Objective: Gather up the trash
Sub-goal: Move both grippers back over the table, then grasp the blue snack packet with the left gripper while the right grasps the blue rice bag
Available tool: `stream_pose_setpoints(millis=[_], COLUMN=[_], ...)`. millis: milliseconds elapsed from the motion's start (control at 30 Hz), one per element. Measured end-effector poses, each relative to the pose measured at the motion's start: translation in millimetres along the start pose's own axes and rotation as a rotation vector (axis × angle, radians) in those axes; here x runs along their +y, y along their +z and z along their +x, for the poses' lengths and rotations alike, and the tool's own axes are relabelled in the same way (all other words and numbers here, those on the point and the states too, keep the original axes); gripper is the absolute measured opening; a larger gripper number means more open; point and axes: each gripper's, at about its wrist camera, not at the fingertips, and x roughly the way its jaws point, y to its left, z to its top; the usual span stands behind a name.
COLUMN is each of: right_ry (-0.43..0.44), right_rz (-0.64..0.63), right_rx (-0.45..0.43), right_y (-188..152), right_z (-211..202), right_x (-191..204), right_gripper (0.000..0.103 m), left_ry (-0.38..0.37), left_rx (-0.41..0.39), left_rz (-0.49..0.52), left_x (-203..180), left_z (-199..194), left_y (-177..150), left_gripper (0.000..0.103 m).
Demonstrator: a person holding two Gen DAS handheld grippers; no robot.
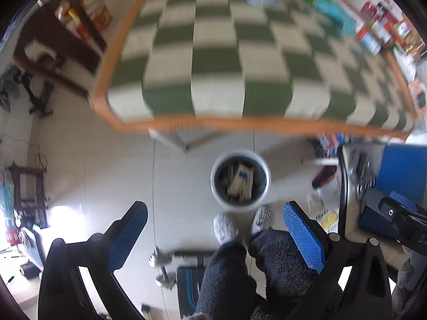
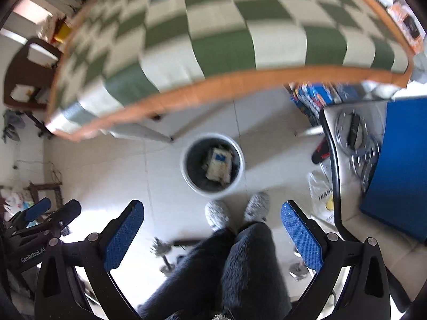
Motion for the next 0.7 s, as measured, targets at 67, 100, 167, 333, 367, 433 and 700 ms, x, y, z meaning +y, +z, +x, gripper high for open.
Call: stream_pose_setpoints(millis=[67,100,167,333,367,433,700], right_ry=[0.022,0.038,0.056,0.029,0.023,0.012,-0.08], right_rz=[0.016,0.027,0.043,0.026,0.025,0.024,-0.017], right_rx=[-0.039,-0.056,-0.082,-0.125,-0.122,-0.115,-0.052], right_y=[16.6,29.8,52.5,136.6,151.8,193.8,367.1], right_z=[-21.9,-35.0,-53.3,-83.8,-84.5,-85.8,-51.0], right_x=[4.8,6.2,7.9,3.5,1.0,-5.8,-43.2], right_gripper=[0.103,0.103,0.103,0.103,0.103,0.103,0.103], left_ry=[0.0,0.005,0.011,0.038,0.044,0.064,0.094], left_rx=[-0.046,-0.067,-0.101,-0.128,-0.123,-0.12,0.016], left_rz=[0.019,0.028,0.037,0.069,0.083,0.102,0.187], left_x=[-4.4,-6.9,-9.6,-31.9,-38.3,-46.6,-85.9], left_z=[-16.3,-22.5,-31.2,-31.5,-27.3,-19.7,52.4], left_y=[27.5,41.6,73.5,160.0,179.3,213.2,334.6], left_gripper=[0.103,0.103,0.103,0.103,0.103,0.103,0.103])
